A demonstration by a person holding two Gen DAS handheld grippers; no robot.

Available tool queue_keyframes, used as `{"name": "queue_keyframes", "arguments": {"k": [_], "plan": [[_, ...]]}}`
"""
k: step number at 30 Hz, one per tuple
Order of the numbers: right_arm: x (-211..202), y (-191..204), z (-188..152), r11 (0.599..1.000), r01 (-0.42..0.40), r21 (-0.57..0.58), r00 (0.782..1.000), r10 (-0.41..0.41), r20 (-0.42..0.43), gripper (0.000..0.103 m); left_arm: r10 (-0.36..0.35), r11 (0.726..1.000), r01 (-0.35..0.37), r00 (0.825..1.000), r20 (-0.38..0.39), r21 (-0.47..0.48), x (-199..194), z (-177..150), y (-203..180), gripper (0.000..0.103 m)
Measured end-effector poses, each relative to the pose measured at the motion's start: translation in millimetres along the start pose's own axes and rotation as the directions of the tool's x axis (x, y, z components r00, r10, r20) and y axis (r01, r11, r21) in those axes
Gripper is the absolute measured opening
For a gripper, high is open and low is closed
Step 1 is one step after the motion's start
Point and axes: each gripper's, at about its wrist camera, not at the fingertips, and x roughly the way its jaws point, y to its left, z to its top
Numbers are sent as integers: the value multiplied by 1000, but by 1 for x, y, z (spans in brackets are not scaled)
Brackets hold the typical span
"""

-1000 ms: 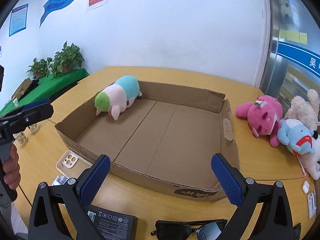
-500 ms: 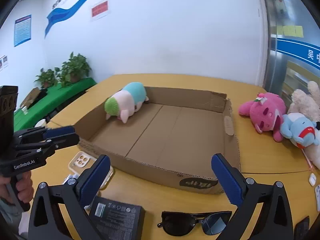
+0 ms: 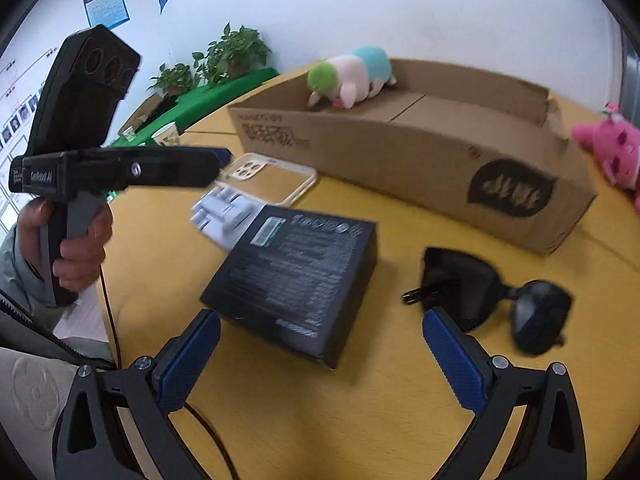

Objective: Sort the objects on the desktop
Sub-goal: 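Move the left gripper to the black product box and grasp it, then lift the black box with the left gripper and carry it over the cardboard box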

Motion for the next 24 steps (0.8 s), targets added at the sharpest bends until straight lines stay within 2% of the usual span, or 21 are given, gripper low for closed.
{"name": "queue_keyframes", "arguments": {"k": [2, 4, 5, 9, 11, 14, 17, 20, 21, 24], "plan": [[13, 5, -3, 1000, -15, -12, 1000, 14, -21, 102, -12, 1000, 12, 999, -46, -12, 14, -5, -1, 84], [23, 10, -6, 999, -20, -35, 999, 19, -44, 102, 20, 999, -22, 996, -89, -25, 26, -8, 1, 84], [26, 12, -7, 999, -40, -35, 998, 38, -53, 102, 35, 999, -37, 995, -92, -26, 29, -10, 1, 84], [23, 21, -13, 985, -167, -31, 985, 166, -55, 103, 24, 999, -28, 993, -118, -35, 38, -14, 4, 83], [18, 22, -16, 981, -192, -36, 981, 191, -44, 102, 1, 1000, -4, 992, -124, -26, 40, -14, 3, 82], [15, 17, -20, 993, -111, -47, 993, 109, -41, 102, -7, 999, 2, 991, -136, -32, 42, -15, 8, 82], [29, 20, -25, 994, -23, -106, 996, 14, -88, 101, 8, 1000, -14, 983, -182, -28, 53, -19, 10, 78], [43, 27, -28, 985, 32, -169, 992, -52, -111, 85, -7, 999, -2, 982, -189, -46, 56, -23, 11, 75], [46, 29, -27, 981, 58, -183, 990, -80, -113, 83, 4, 999, -12, 983, -184, -43, 55, -25, 10, 75], [47, 26, -23, 983, 49, -178, 991, -71, -114, 81, 12, 998, -21, 987, -159, -54, 50, -26, 14, 70]]}}
